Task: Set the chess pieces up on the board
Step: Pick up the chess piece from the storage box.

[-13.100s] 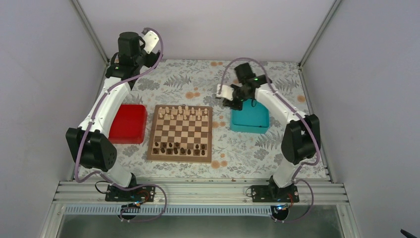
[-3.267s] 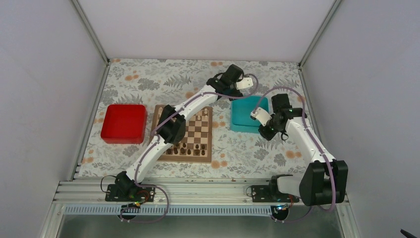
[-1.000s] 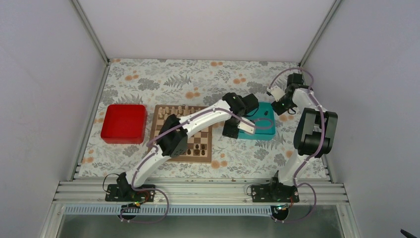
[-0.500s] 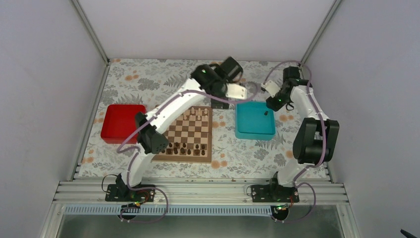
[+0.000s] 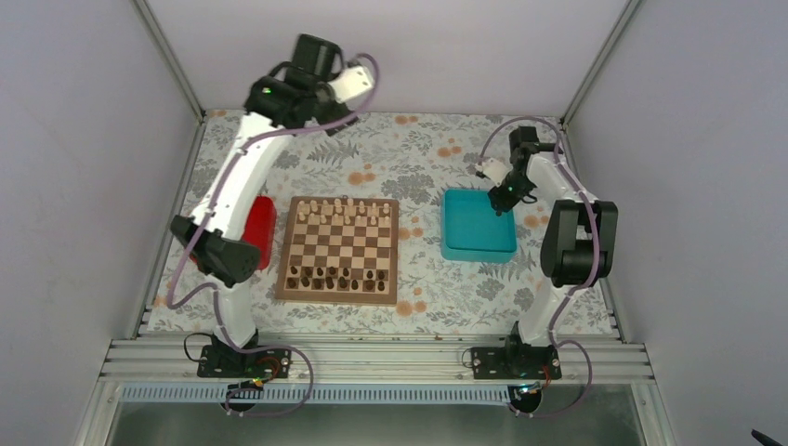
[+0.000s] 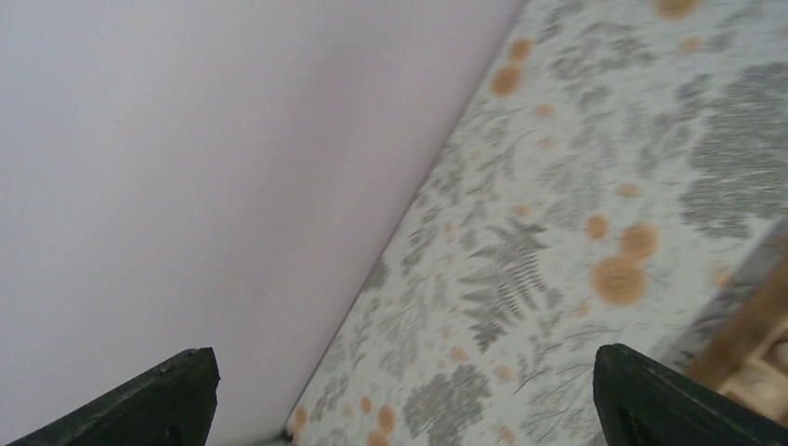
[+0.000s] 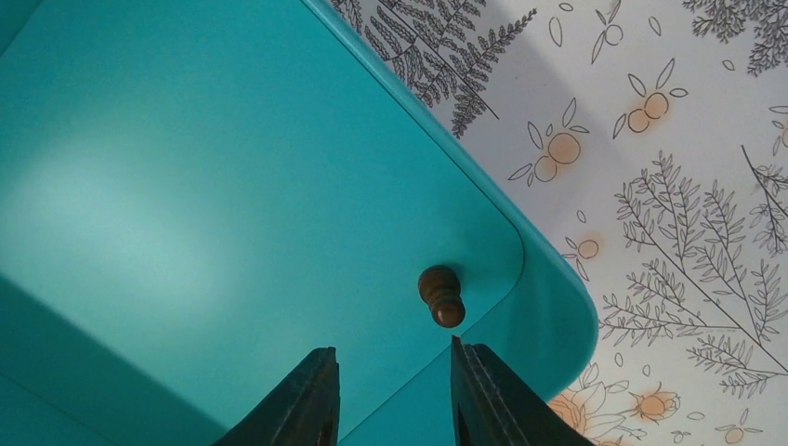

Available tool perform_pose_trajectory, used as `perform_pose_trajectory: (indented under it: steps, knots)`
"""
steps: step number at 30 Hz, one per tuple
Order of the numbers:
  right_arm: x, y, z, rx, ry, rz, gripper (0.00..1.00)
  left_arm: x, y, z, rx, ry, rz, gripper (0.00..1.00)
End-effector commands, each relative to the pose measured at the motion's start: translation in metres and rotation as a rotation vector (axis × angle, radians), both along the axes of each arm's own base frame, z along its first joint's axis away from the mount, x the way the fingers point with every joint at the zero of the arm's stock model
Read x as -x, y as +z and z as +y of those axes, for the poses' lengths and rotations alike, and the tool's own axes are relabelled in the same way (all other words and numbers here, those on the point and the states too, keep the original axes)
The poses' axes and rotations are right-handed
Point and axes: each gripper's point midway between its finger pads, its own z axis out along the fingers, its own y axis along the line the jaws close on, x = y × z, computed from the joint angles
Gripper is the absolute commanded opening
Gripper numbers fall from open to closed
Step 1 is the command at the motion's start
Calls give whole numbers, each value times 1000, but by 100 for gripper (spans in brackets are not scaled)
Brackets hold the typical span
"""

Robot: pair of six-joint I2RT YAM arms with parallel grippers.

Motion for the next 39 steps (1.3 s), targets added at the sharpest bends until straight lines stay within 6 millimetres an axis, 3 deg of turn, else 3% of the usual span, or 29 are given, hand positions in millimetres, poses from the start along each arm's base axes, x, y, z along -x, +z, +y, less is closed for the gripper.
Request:
perform_pose_trajectory:
  steps: [1, 6, 13, 39]
  knots:
    - [-5, -5, -1, 46, -12, 23, 33, -16, 24, 49, 136, 142, -68, 100]
    - [-9, -16, -1, 88, -15, 44, 32, -14, 30, 82, 182, 204, -106, 100]
    - [-15, -22, -4, 141, -23, 47, 32, -9, 25, 100, 203, 247, -120, 100]
    - [-11, -55, -12, 205, -43, 116, 31, 0, -1, 101, 235, 232, -66, 100]
